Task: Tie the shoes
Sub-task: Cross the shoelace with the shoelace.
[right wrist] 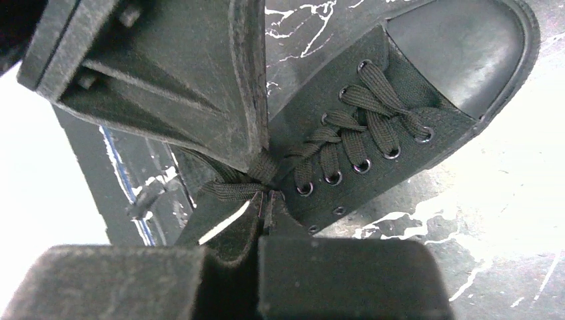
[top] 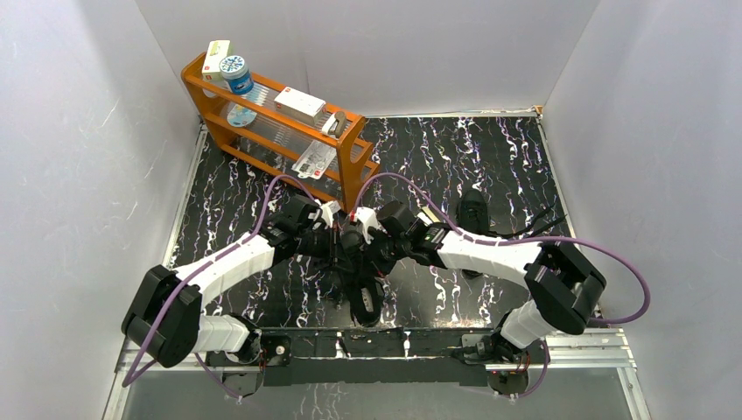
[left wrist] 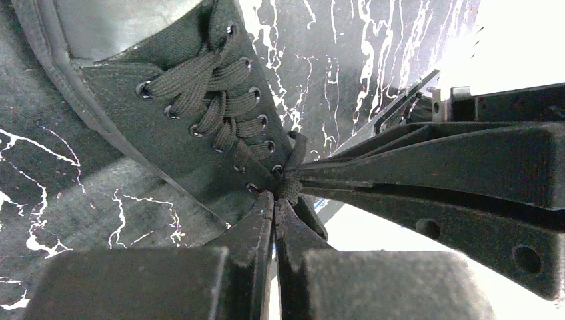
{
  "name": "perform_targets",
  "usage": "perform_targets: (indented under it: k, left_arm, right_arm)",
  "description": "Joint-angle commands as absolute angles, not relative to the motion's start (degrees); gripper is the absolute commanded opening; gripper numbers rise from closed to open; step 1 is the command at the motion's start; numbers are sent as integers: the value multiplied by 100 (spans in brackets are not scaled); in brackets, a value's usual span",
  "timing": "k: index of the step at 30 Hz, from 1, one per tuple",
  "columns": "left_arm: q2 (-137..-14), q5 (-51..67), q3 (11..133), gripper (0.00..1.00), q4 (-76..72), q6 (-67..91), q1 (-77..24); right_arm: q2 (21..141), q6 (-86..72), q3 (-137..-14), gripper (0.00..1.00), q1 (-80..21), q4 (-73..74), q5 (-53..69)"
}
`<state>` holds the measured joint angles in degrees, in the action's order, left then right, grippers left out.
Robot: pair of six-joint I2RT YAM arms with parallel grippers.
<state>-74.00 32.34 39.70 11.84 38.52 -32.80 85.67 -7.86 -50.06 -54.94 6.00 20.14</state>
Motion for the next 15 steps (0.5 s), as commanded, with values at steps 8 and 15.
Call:
perform_targets:
  k: [8, 15]
  left_arm:
    - [-7165, 3317, 4339, 0, 1630, 3615, -3315]
    - [-7112, 3451, 4254, 0, 1641, 3702, -3313]
  right_arm:
    - [8200, -1902, -4425, 0, -5533, -912, 2228]
    - [8370, -2372, -4254, 0, -5533, -1472, 1970]
